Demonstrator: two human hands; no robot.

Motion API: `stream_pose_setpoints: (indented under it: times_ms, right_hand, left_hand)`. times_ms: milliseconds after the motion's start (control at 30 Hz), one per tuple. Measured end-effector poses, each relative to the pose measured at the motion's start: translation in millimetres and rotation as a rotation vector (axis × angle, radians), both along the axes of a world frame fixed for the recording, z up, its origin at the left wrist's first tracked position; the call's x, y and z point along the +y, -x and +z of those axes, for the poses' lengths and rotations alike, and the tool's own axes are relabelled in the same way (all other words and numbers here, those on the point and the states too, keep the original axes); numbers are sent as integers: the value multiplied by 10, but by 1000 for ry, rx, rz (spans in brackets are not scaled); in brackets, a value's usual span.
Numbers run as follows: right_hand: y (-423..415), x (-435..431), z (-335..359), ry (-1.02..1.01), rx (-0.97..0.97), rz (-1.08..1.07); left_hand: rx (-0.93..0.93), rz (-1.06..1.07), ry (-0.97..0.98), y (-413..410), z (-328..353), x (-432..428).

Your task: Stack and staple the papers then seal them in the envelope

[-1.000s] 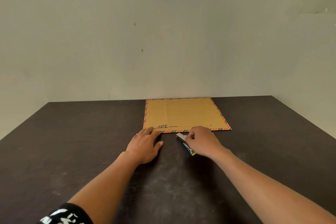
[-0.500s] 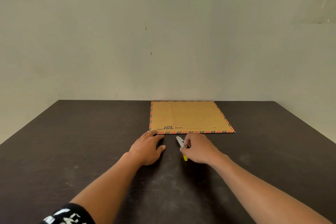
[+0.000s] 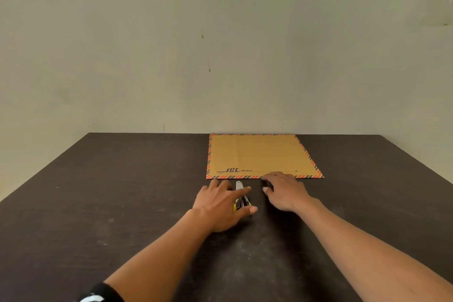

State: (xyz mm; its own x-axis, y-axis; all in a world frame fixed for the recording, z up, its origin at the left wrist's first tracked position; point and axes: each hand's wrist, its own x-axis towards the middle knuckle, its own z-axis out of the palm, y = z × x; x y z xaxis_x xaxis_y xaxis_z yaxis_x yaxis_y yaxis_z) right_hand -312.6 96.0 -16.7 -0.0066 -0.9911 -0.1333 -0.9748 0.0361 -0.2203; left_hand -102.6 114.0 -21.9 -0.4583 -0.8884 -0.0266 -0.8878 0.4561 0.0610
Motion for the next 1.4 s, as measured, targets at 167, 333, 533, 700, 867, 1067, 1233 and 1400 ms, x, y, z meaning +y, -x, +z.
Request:
stream_pose_setpoints:
  times_ms: [167, 333, 533, 700, 867, 1067, 1233, 1400]
  right_hand:
    - [-50, -51, 45, 4, 56, -2]
    - [-281, -139, 79, 63, 48, 19]
    - [-610, -333, 43, 130, -45, 70]
    - [-759, -611, 19, 167, -41, 60]
    - [-747, -940, -25, 152, 0, 49]
    - [-692, -1215, -87, 139, 41, 58]
    - [-687, -1209, -82, 122, 35, 64]
    - [-663, -1002, 103, 85, 31, 92]
  left_hand:
    - [-60, 24, 51, 49, 75, 29]
    - [75, 132, -6, -114, 132, 74]
    - [256, 247, 6, -630, 231, -168]
    - [314, 320, 21, -884, 278, -617]
    - [316, 274, -20, -839, 199, -1105]
    - [301, 249, -57, -763, 94, -1580]
    - [287, 227, -79, -780, 84, -1601]
    - [247, 274, -51, -839, 300, -1413]
